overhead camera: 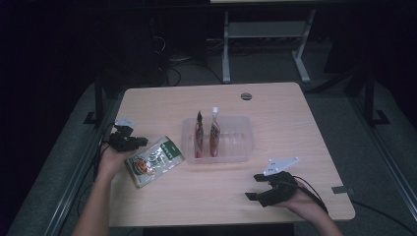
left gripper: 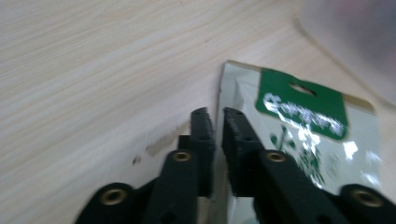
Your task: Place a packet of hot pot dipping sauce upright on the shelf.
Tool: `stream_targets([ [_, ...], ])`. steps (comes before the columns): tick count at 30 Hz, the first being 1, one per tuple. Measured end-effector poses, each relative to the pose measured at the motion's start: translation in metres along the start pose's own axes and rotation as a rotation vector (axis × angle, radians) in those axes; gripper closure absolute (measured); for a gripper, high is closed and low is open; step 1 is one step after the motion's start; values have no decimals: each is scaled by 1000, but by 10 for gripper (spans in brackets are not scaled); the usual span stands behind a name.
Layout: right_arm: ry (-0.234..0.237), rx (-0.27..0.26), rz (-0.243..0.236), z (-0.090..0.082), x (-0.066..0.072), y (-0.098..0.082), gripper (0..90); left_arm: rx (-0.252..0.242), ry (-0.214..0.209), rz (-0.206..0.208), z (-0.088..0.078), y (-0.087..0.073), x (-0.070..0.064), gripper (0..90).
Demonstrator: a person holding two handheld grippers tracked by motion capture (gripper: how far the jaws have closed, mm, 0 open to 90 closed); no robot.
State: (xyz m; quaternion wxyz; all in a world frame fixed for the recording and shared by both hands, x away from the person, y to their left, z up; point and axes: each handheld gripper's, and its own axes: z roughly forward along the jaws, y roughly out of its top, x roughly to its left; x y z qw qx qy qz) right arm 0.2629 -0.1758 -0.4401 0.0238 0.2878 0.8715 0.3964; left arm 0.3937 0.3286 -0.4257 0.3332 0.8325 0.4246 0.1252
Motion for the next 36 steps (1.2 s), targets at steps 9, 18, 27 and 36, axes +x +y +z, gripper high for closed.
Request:
stream_targets([
  [9, -4, 6, -2, 0, 1, 0, 269, 44, -78, 62, -27, -32, 0, 455],
  [18, 5, 16, -20, 4, 3, 1, 269, 76, -134, 109, -11, -43, -1, 266],
  [27, 8, 31, -18, 5, 3, 0, 269, 102, -176, 153, 2, -41, -6, 243],
  [36, 8, 37, -15, 6, 3, 1, 269, 110, -172, 189, 5, -42, -9, 249],
])
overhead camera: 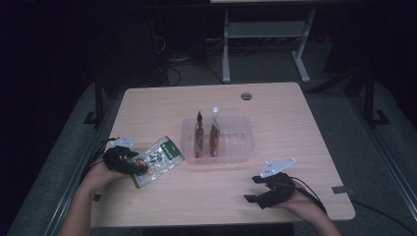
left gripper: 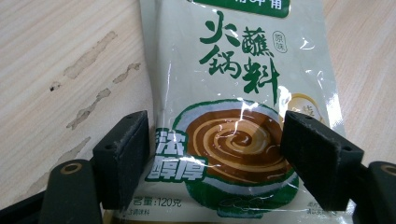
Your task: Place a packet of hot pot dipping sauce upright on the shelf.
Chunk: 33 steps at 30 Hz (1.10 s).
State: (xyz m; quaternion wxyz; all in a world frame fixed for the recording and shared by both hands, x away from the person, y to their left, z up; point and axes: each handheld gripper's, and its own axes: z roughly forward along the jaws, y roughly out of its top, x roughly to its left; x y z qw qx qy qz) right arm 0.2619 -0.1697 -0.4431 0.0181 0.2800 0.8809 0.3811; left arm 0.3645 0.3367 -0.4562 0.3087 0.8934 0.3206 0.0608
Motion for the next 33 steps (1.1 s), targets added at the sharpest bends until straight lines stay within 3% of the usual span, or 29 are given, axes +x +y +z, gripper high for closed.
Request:
stream_targets([
  [9, 1, -1, -4, 1, 1, 0, 269, 2, 27, 16, -3, 0, -2, 447],
  [16, 6, 7, -9, 4, 1, 0, 270, 3, 44, 34, -6, -1, 1, 718],
  [19, 6, 7, -10, 4, 1, 0, 270, -7, 44, 20, -5, -1, 0, 818],
  [26, 4, 5, -4, 3, 0, 0, 271, -39, -8, -20, -9, -4, 8, 893],
  [30, 1, 0, -10, 2, -1, 0, 271, -63, -43, -59, -11, -6, 10, 900],
  [33, -2, -1, -7, 1, -2, 0, 271, -69, -63, -65, -16, -7, 11, 900],
])
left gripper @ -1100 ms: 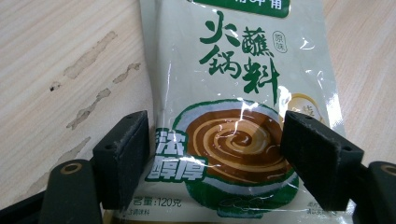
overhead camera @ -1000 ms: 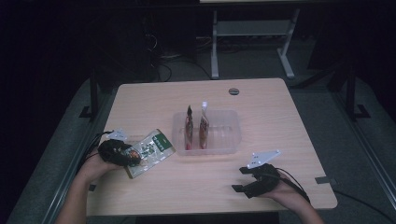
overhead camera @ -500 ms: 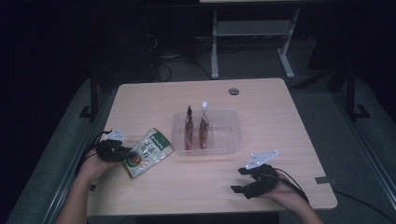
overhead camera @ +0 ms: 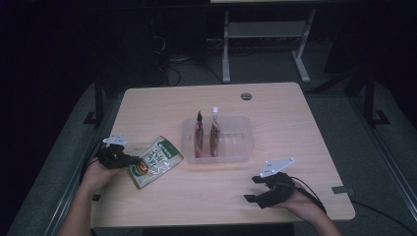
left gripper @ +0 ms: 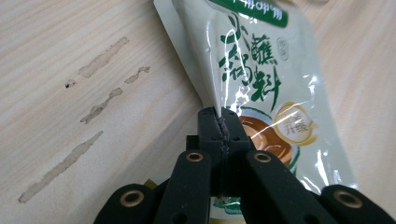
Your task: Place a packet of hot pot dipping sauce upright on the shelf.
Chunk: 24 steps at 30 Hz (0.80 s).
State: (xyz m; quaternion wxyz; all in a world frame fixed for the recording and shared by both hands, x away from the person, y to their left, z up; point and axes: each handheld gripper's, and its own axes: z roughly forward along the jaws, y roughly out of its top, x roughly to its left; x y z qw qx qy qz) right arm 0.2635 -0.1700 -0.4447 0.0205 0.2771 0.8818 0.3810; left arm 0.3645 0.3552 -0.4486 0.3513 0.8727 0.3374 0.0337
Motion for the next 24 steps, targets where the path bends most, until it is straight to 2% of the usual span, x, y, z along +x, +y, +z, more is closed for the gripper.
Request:
stream_targets([
  [8, -6, -5, 8, -2, 0, 0, 271, -10, -23, 3, -16, -1, -9, 900],
  [16, -4, -16, 16, -4, -1, 1, 271, -27, -51, 17, -21, 3, -19, 900],
  [18, -4, -21, 19, -4, 0, 1, 271, -23, -53, 24, -22, 2, -24, 900],
  [20, -3, -22, 23, -5, 0, 1, 270, -26, -70, 18, -25, -1, -28, 900],
  [24, 3, -35, 40, -6, -1, 2, 270, -46, -101, 38, -32, -3, -41, 900],
])
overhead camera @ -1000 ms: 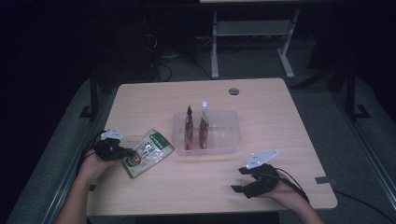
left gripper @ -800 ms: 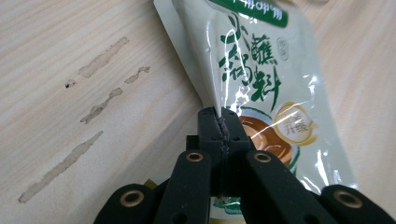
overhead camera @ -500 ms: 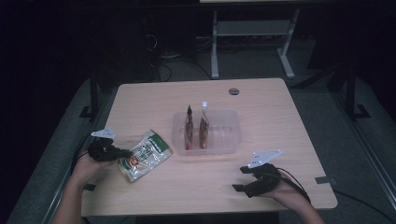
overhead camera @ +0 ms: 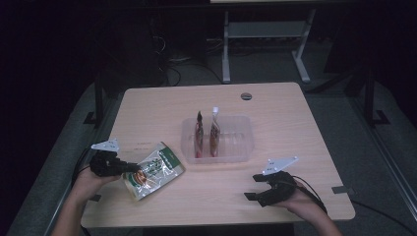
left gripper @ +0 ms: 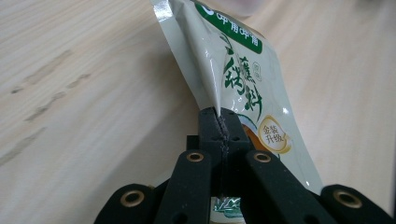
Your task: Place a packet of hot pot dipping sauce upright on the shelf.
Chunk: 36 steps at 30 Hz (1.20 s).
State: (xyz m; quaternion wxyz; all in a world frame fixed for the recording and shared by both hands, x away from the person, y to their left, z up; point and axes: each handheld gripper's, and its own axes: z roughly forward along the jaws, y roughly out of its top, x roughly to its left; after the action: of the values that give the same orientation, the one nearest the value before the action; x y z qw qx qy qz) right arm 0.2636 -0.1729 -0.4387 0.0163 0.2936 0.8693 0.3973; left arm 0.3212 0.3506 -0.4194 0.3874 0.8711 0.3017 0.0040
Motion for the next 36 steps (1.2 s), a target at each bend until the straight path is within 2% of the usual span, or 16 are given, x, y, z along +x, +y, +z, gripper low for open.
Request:
stream_targets([
  [3, 5, -6, 12, -1, 0, 2, 271, -23, -16, 19, -4, 1, -11, 900],
  [8, 10, -14, 24, -2, 0, 4, 270, -32, -41, 56, -4, 7, -31, 900],
  [11, 19, -23, 34, -2, -1, 6, 270, -36, -74, 78, 2, 13, -44, 900],
  [14, 30, -39, 77, -3, -3, 9, 276, -30, -102, 108, 11, 22, -57, 900],
  [17, 40, -62, 94, -5, -3, 13, 269, -33, -120, 146, 22, 32, -71, 900],
  [18, 59, -66, 87, -5, -3, 15, 298, -32, -133, 159, 26, 36, -75, 900],
  [19, 91, -68, 84, -5, -3, 17, 280, -33, -141, 175, 30, 40, -80, 900],
  [23, 134, -69, 69, 0, 1, 28, 250, -48, -180, 225, 44, 56, -96, 900],
  [28, 214, -82, 70, 9, -1, 38, 255, -67, -230, 271, 56, 73, -111, 900],
  [32, 284, -101, 77, 11, -6, 44, 354, -77, -257, 299, 65, 84, -119, 900],
  [34, 336, -115, 82, 13, -8, 44, 406, -72, -248, 315, 70, 88, -122, 900],
  [36, 359, -113, 81, 14, -8, 44, 467, -70, -241, 324, 75, 90, -124, 900],
])
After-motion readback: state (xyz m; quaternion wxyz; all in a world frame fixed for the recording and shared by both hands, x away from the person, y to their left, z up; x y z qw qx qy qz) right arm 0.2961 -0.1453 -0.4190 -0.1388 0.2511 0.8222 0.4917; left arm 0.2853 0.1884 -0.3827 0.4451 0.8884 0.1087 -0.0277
